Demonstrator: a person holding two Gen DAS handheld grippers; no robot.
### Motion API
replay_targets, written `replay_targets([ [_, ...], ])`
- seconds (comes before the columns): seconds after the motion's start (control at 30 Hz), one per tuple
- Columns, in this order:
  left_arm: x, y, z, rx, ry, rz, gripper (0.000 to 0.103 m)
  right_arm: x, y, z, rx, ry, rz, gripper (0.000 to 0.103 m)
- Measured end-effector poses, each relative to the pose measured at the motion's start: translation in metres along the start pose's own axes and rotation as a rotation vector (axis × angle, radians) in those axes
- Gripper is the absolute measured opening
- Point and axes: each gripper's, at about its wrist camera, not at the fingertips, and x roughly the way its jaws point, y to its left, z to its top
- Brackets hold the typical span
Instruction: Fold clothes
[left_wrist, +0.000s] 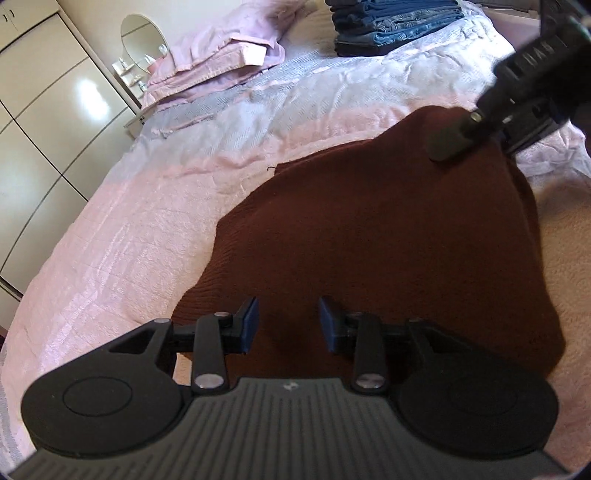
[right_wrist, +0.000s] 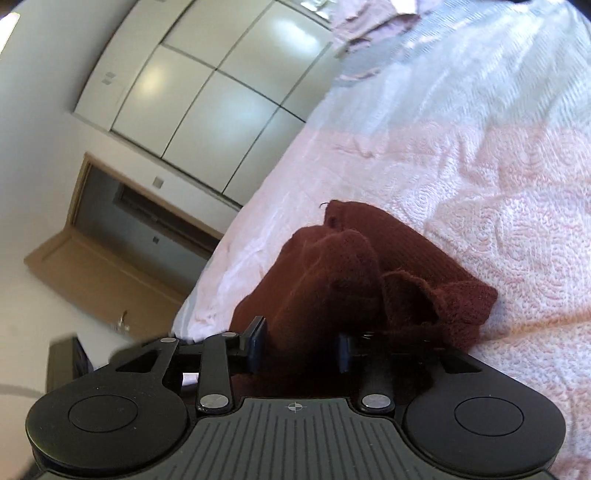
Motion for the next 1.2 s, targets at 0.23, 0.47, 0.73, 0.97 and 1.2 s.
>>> replay_targets([
  [0.23,-0.01,-0.001,0.01,-0.042,-0.089,0.04,0.033,-0.023,0.047,0.018,-0.268,-0.128,0.043,0.01],
  [0.47,0.012,-0.005,0.007,-0.03,-0.036,0.003,0.034,-0.02,-0.006,0.0,-0.138,-0.014,-0.129,0.011],
  [0.73,0.009,-0.002,0.006,-0.044,-0.027,0.008,0.036,-0.026,0.0,-0.01,-0.215,0.015,-0.164,0.011],
  [0.97,-0.037,0.012,-0.009,-0.096,-0.049,0.057,0.043,-0.056,0.029,-0.019,-0.313,-0.007,-0.113,0.046],
  [1.2,-0.044,0.019,0.006,-0.091,-0.064,-0.097,0.043,-0.021,0.065,-0.082,-0.458,0.197,0.086,0.051],
])
